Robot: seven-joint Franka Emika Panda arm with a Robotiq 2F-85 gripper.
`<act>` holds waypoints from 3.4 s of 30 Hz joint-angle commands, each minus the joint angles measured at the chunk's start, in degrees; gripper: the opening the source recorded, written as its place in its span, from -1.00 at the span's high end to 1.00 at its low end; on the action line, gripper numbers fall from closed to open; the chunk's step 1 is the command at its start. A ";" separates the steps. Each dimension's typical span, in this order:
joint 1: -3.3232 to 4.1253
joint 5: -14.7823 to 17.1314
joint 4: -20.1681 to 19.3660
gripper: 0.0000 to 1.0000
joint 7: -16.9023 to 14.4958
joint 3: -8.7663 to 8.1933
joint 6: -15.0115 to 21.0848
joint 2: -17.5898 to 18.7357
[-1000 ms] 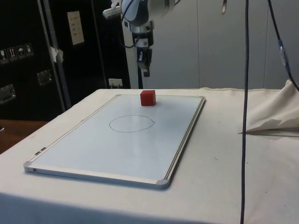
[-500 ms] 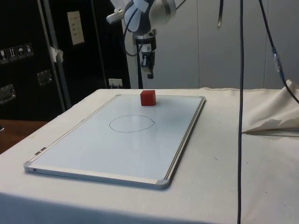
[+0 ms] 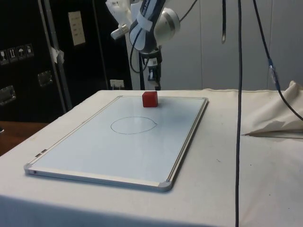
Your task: Push the cube into the marked area.
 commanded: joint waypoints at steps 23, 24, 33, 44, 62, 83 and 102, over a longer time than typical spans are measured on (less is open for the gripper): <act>0.11 3.15 -1.43 0.99 -1.43 0.92 -1.49 -2.46; 0.06 3.21 -1.66 0.99 -1.49 1.09 -1.60 -2.58; -0.11 6.25 -2.69 0.99 -3.72 2.41 -2.64 -2.75; -0.34 11.46 -0.92 0.99 -8.71 3.09 -2.58 -1.89; 0.23 14.95 0.06 0.99 -13.01 3.38 -7.79 -2.12; 0.23 15.36 -0.06 0.99 -13.52 3.21 -14.67 -2.64; 0.63 16.84 -3.38 0.99 -13.58 3.38 -20.34 -6.88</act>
